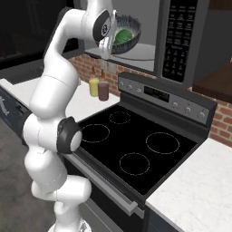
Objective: Pick the broccoli from the sink and place it in the bowl. Then pick the bowl and place it in the microwave. Then close the microwave door and press the start button.
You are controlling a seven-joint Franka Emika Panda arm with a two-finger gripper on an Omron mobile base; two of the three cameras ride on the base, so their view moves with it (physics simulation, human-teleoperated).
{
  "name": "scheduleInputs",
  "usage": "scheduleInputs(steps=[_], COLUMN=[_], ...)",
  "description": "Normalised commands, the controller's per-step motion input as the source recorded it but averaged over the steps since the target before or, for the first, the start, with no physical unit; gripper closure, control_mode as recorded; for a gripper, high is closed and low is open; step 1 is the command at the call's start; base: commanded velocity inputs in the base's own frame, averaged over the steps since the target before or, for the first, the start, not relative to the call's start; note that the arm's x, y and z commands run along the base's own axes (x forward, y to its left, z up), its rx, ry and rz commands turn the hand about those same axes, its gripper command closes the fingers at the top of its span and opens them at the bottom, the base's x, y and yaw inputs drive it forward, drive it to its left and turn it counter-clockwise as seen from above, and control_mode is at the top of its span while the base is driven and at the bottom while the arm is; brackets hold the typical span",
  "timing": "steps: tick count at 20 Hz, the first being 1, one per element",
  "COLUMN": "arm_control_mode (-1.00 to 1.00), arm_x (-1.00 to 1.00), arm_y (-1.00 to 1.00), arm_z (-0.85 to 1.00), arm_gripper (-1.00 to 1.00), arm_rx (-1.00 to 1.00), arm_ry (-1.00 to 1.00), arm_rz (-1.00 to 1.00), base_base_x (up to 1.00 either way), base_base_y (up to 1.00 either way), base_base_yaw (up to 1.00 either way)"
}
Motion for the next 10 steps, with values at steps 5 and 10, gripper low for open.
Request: scheduleInputs(steps=[5, 10], arm_control_mode=[-1.0, -1.0], arm_x=[0.57, 0.57], arm_y=[-0.25, -0.2], arm_z=[-0.1, -0.18], arm_gripper=[1.0, 1.0], arm_rx=[0.0, 0.0], arm_ry=[0.0, 0.0], arm_rz=[0.0, 0.0], base_base_x=[0.0, 0.0], base_base_y=[0.0, 0.0], base_base_yaw=[0.0, 0.0])
